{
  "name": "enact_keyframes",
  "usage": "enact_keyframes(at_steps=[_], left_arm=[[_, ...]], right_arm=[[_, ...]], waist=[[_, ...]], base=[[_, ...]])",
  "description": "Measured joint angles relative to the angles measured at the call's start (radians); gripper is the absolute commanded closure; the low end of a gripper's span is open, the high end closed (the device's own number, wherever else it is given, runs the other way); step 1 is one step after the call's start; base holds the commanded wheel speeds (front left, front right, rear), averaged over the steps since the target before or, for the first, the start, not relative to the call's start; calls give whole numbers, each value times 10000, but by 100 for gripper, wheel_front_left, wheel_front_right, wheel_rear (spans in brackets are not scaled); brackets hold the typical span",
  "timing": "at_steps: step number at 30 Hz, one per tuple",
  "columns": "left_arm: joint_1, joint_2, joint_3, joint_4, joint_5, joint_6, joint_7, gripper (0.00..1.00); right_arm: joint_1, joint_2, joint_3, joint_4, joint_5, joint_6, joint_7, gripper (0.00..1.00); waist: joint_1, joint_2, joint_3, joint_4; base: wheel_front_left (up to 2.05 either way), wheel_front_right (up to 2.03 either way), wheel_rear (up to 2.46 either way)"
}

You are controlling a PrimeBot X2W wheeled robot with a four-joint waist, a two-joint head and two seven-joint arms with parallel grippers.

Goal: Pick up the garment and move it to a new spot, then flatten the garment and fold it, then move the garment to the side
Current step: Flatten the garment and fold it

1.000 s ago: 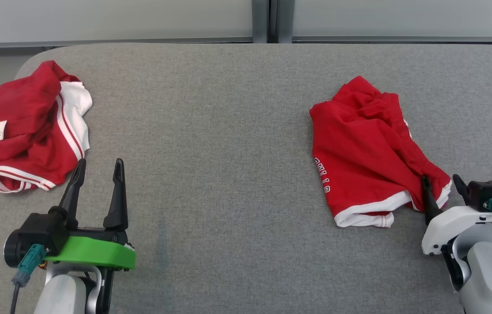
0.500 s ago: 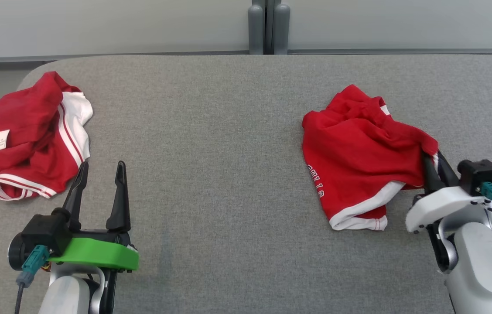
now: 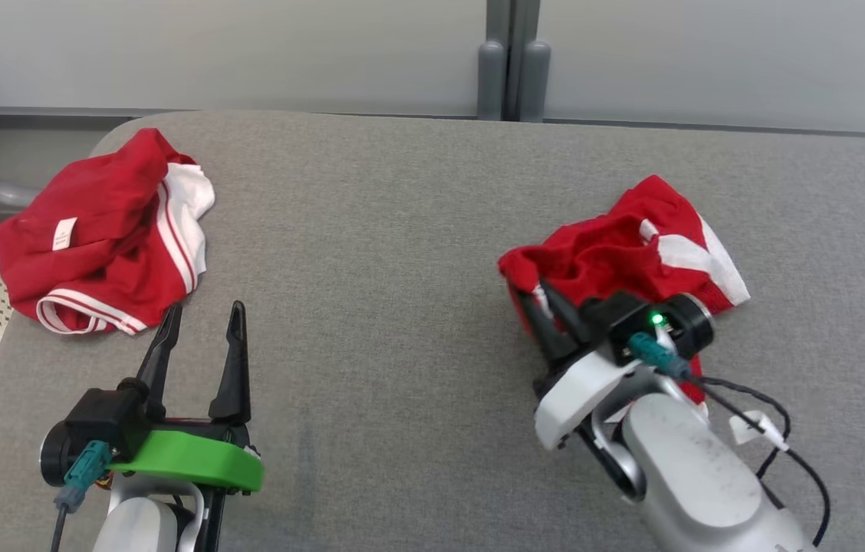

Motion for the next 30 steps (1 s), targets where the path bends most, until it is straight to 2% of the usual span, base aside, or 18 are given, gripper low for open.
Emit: enact_keyframes(at_steps=[9, 10, 11, 14, 17, 23, 30], left_arm=[[21, -12, -244, 173, -63, -2, 0, 0], [25, -19, -245, 186, -63, -2, 0, 0], [29, -21, -249, 201, -63, -2, 0, 0], [71, -33, -174, 219, -63, -2, 0, 0], [162, -21, -35, 234, -61, -2, -2, 0], [223, -23, 29, 221, -56, -2, -2, 0], [360, -23, 4, 178, -25, -4, -2, 0]], right_arm=[[164, 67, 3404, 794, 1576, 0, 2, 100], [227, 69, 3659, 872, 1793, 0, 2, 5], [288, 71, 3848, 909, 1985, 0, 2, 0], [298, 73, 4004, 968, 2263, 0, 2, 0], [243, 69, 3588, 744, 2247, 0, 2, 0], [381, -58, 1776, 117, 1538, 0, 0, 0], [1383, -1035, -777, -215, 836, 0, 0, 0]], waist=[[0, 0, 3, 875], [0, 0, 4, 957], [0, 0, 3, 1022], [0, 0, -15, 1088], [0, 0, -35, 964], [0, 0, -212, 542], [0, 0, -439, 75]], base=[[0, 0, 0], [0, 0, 0], [0, 0, 0], [0, 0, 0], [0, 0, 0], [0, 0, 0], [0, 0, 0]])
